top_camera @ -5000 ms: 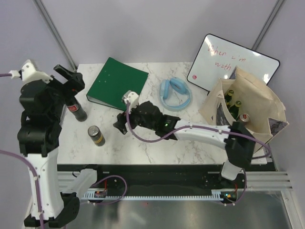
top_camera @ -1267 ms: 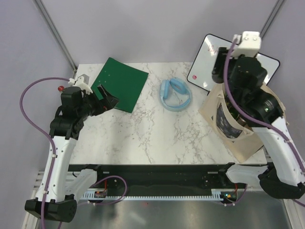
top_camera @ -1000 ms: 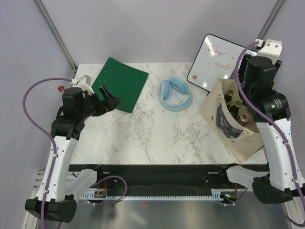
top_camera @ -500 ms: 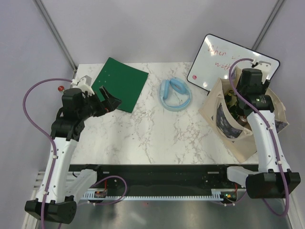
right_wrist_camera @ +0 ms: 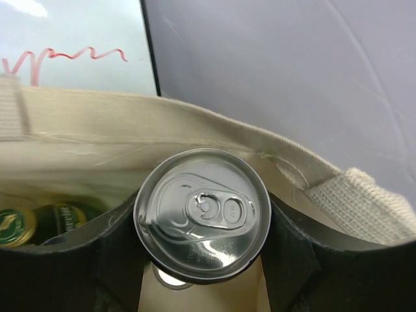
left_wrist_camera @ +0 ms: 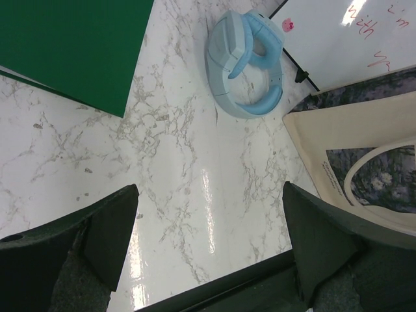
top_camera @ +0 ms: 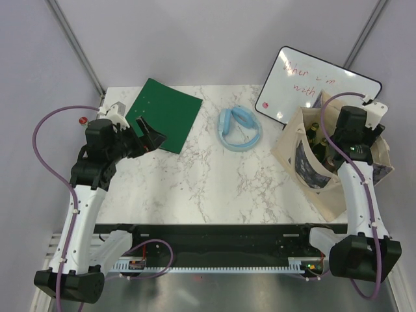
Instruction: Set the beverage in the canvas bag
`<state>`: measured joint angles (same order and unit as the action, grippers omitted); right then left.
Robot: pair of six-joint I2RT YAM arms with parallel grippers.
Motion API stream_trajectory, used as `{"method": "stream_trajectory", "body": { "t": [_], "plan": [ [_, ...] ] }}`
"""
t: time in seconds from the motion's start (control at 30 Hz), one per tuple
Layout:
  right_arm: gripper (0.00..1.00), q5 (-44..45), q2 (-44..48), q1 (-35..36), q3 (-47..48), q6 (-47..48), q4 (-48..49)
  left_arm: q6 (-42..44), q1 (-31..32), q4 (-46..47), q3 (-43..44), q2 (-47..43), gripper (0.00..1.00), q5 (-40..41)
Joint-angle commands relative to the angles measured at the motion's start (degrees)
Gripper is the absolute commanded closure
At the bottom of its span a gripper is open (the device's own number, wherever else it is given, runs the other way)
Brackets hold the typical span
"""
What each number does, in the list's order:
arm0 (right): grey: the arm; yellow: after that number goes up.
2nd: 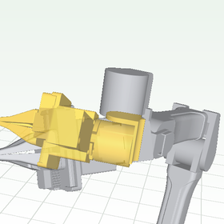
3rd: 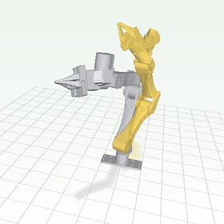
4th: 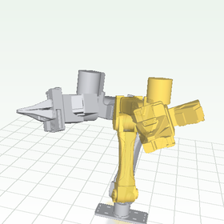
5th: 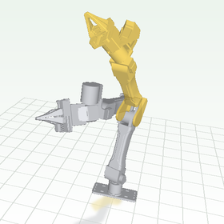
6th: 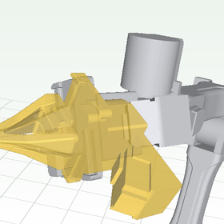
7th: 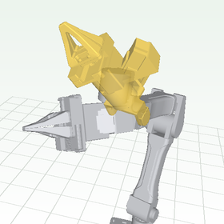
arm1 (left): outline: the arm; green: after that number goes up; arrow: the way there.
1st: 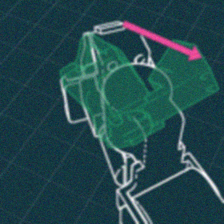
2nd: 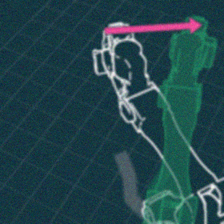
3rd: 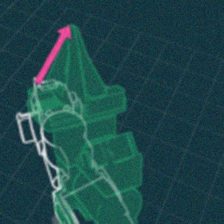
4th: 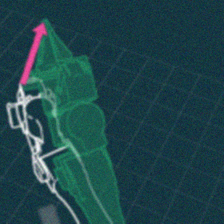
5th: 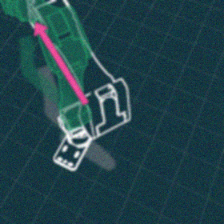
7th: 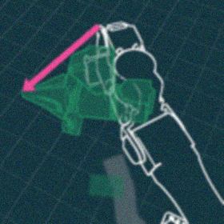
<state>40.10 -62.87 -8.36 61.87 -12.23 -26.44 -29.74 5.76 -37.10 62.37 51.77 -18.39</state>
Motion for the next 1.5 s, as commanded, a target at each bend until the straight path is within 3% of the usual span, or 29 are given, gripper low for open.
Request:
{"method": "stream_trajectory", "body": {
  "t": [0.0, 0.27, 0.5, 0.67, 0.9, 1.13, 1.33, 1.47],
  "plan": [
    [1.0, 3.8, 1.2, -1.7, -4.5, -3.7, 9.7, 1.7, 0.2, 2.2, 0.0, 0.1, 0.01, -1.5],
    [1.0, 2.7, 2.0, -2.9, -12.1, -6.8, 15.3, 1.6, 0.3, 2.3, 0.1, 0.1, 0.01, -1.6],
    [1.0, -0.4, 3.3, -2.9, -5.0, -5.3, 13.2, 1.5, 0.4, 2.4, -0.1, 0.1, 0.01, -1.5],
    [1.0, -9.2, 3.6, -2.9, 0.7, -5.0, 8.6, 1.5, 0.4, 2.6, 0.0, 0.0, 0.01, -1.2],
    [1.0, -22.5, 7.2, -2.9, 0.9, -3.5, 4.6, 0.8, 0.5, 3.2, -1.1, -0.9, 0.01, -2.3],
    [1.0, -33.8, 12.9, -2.9, -5.4, -3.7, 6.3, 0.3, 0.5, 3.9, -2.0, -1.4, 0.01, -3.9],
    [1.0, -34.0, 15.1, -3.0, -12.8, -0.3, 10.3, 0.1, 0.6, 4.1, -2.2, -1.8, 0.01, -4.5],
    [0.99, -36.9, 18.4, -2.9, -22.3, 0.8, 22.9, -0.1, 0.6, 4.4, -2.8, -2.1, 0.01, -4.7]
  ]
}}
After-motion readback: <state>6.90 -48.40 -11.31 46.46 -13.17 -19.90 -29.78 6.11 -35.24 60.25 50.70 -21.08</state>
